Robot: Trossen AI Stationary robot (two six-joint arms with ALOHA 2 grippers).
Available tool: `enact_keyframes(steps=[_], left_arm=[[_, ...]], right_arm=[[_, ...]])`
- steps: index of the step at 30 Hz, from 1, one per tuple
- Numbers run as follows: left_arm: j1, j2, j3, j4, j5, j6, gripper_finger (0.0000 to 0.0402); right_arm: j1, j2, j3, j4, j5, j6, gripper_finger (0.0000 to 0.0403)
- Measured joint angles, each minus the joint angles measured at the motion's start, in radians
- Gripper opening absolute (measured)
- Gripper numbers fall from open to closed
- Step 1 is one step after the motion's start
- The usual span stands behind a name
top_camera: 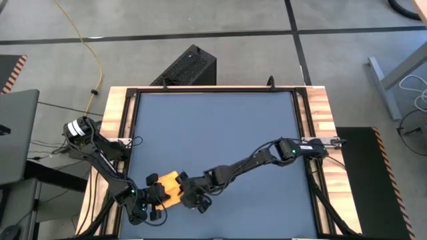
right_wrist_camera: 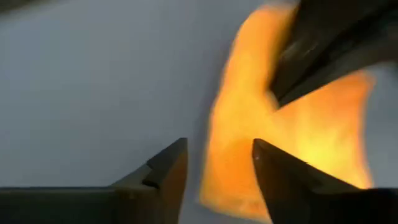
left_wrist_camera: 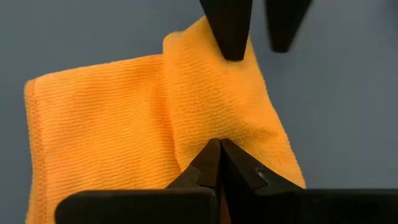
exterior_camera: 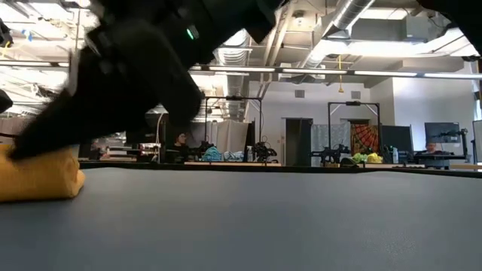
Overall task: Roll towel
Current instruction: Roll the orange microfiber towel
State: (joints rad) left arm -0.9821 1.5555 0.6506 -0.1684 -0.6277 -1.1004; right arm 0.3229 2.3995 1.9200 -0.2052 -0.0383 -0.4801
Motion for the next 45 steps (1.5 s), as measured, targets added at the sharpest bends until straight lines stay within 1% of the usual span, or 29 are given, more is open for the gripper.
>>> enact_keyframes(steps=[3, 5, 10, 14, 15, 19, 21, 23, 27, 29, 32, 35, 38, 41, 43, 45], left_arm=[[0.002, 0.0, 0.0, -0.002, 0.006, 0.007, 0.0], [0.004, 0.0, 0.0, -0.001, 0.015, 0.017, 0.0], [0.005, 0.0, 0.0, -0.006, 0.018, 0.018, 0.0], [0.006, 0.0, 0.0, -0.01, 0.018, 0.023, 0.0], [0.006, 0.0, 0.0, -0.015, 0.018, 0.023, 0.0], [0.0, 0.0, -0.007, -0.006, 0.01, 0.023, 0.0], [-0.013, 0.0, -0.032, 0.055, -0.016, 0.027, 0.0], [-0.031, 0.0, -0.076, 0.154, -0.031, 0.021, 0.0], [-0.061, 0.0, -0.16, 0.298, -0.045, -0.059, 0.0], [-0.074, 0.0, -0.185, 0.353, -0.056, -0.074, 0.0], [-0.084, 0.0, -0.196, 0.383, -0.058, -0.074, 0.0], [-0.089, 0.0, -0.196, 0.386, -0.051, -0.09, 0.0], [-0.096, -0.01, -0.196, 0.387, -0.031, -0.088, 0.0], [-0.1, -0.046, -0.196, 0.383, -0.005, -0.058, 0.0], [-0.101, -0.078, -0.196, 0.369, -0.005, -0.031, 0.0], [-0.101, -0.116, -0.196, 0.337, -0.02, -0.019, 0.0]], right_arm=[[-0.001, -0.009, 0.002, 0.024, 0.018, -0.015, 0.0245], [0.0, -0.008, -0.009, 0.044, 0.041, -0.017, 0.0257], [-0.009, 0.002, -0.011, 0.054, 0.026, -0.017, 0.0259], [-0.011, 0.041, -0.011, 0.098, 0.023, 0.006, 0.0259], [-0.01, 0.057, -0.01, 0.127, 0.026, 0.008, 0.0259], [-0.011, 0.082, -0.007, 0.148, 0.081, 0.032, 0.0258], [-0.014, 0.086, -0.01, 0.135, 0.096, 0.089, 0.0249], [-0.017, 0.083, -0.008, 0.112, 0.084, 0.129, 0.0229], [-0.018, 0.083, -0.008, 0.084, 0.064, 0.186, 0.0169], [-0.022, 0.083, -0.008, 0.075, 0.05, 0.204, 0.0131], [-0.038, 0.083, -0.008, 0.076, -0.033, 0.27, 0.008], [-0.064, 0.083, -0.008, 0.08, -0.152, 0.379, 0.0045], [-0.09, 0.083, -0.008, 0.077, -0.28, 0.524, 0.0041], [-0.11, 0.083, -0.009, 0.062, -0.403, 0.657, 0.0042], [-0.116, 0.083, -0.009, 0.052, -0.44, 0.73, 0.0049], [-0.117, 0.082, -0.009, 0.046, -0.444, 0.792, 0.0052]])
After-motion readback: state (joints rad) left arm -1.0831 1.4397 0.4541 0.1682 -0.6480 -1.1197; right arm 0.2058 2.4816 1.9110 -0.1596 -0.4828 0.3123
